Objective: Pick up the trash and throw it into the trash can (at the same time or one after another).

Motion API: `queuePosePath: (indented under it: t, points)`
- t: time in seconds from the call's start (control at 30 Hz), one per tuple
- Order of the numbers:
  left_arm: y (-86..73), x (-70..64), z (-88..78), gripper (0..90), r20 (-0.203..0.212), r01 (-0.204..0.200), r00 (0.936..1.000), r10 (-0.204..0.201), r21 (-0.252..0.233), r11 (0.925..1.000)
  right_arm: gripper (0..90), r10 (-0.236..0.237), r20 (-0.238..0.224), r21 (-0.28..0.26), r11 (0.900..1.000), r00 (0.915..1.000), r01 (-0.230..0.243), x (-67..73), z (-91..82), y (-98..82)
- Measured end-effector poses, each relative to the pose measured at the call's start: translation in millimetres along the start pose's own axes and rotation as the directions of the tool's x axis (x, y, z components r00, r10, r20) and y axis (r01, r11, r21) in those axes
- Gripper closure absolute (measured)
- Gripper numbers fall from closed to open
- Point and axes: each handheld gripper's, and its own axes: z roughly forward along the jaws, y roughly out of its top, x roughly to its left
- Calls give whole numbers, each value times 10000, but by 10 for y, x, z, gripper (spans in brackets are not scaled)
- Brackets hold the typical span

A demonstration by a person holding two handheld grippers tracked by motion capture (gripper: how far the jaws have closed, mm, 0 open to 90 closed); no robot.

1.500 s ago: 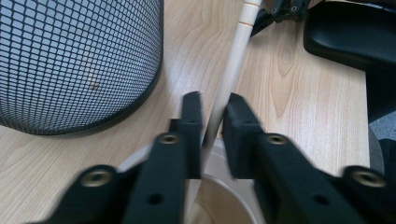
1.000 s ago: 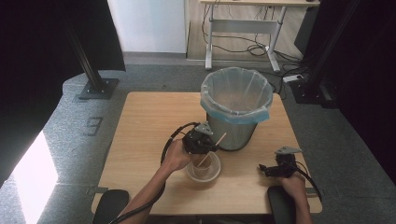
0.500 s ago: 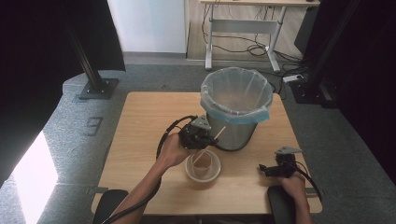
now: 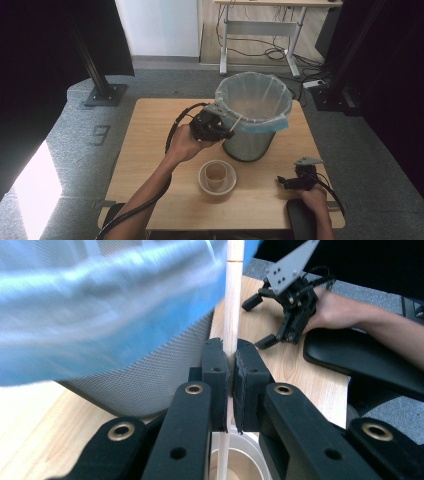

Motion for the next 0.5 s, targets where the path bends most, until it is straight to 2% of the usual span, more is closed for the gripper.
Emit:
queuePosePath:
  t: [0.3, 0.5]
  points:
    - [348, 135, -236, 857, -83, 293, 9995, -295, -200, 9994, 0, 6, -7, 0, 10000, 10000, -6, 0, 0, 0]
    - [587, 190, -354, 857, -259, 331, 9991, -337, -242, 9992, 0, 8, -6, 2, 10000, 10000, -8, 0, 0, 0]
